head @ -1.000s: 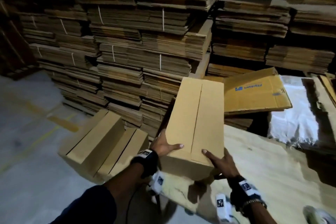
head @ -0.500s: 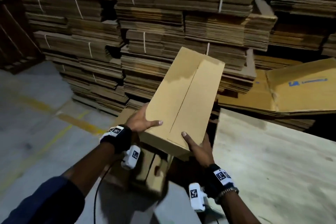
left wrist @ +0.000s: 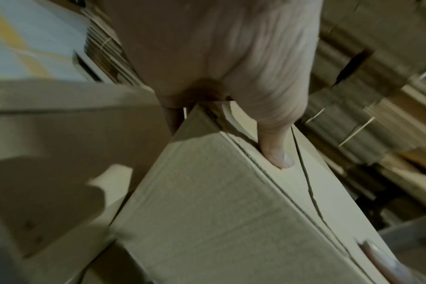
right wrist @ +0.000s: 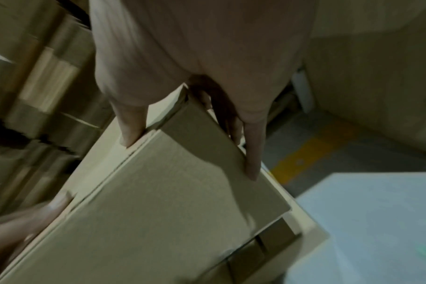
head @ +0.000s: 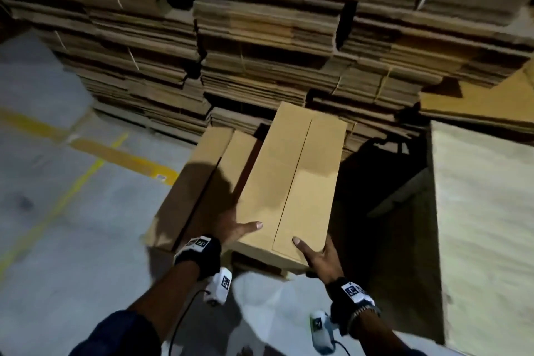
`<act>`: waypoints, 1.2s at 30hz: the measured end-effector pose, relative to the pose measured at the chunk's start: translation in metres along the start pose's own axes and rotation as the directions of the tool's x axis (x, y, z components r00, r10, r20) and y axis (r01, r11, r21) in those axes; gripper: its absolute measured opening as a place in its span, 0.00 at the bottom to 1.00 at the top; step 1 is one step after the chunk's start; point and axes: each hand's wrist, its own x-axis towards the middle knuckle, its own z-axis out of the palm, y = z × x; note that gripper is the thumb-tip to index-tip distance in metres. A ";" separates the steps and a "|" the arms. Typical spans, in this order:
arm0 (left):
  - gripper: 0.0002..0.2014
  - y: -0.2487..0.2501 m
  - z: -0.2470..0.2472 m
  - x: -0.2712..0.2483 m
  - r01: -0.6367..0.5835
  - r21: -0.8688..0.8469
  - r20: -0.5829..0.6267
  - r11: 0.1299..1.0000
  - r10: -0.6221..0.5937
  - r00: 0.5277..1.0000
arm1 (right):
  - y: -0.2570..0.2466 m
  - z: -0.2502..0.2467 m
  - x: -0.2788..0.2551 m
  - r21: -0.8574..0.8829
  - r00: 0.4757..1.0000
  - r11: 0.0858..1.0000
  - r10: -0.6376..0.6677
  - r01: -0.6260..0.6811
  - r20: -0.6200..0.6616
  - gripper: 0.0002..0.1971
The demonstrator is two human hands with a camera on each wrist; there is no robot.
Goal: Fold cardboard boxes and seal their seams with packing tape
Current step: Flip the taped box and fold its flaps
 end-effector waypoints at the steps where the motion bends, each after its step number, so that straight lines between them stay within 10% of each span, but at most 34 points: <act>1: 0.58 -0.011 0.005 0.009 -0.004 0.007 -0.015 1.000 0.004 1.000 | 0.007 0.004 0.007 0.004 1.000 1.000 0.016 -0.016 -0.005 0.40; 4: 0.67 -0.037 0.017 0.032 -0.085 0.108 -0.037 0.991 0.089 0.995 | 0.025 0.017 0.028 -0.039 0.998 0.997 0.059 -0.060 -0.025 0.36; 11: 0.39 -0.078 0.047 0.055 -0.088 0.336 0.085 0.938 0.063 0.994 | 0.083 0.037 0.077 -0.325 0.969 0.927 0.228 -0.186 0.096 0.35; 21: 0.32 0.008 0.065 0.015 -0.211 0.294 0.216 0.932 0.150 0.965 | 0.015 -0.002 0.059 -0.503 0.992 0.863 0.023 0.042 0.122 0.26; 25: 0.31 0.100 0.085 -0.020 -0.353 0.332 0.212 0.875 0.295 0.932 | -0.042 -0.070 0.031 -0.505 0.985 0.847 -0.128 0.167 0.111 0.40; 36: 0.29 0.406 0.241 -0.170 -0.647 0.345 0.224 0.680 0.610 0.760 | -0.122 -0.429 -0.078 -0.409 0.959 0.898 -0.243 0.165 -0.147 0.26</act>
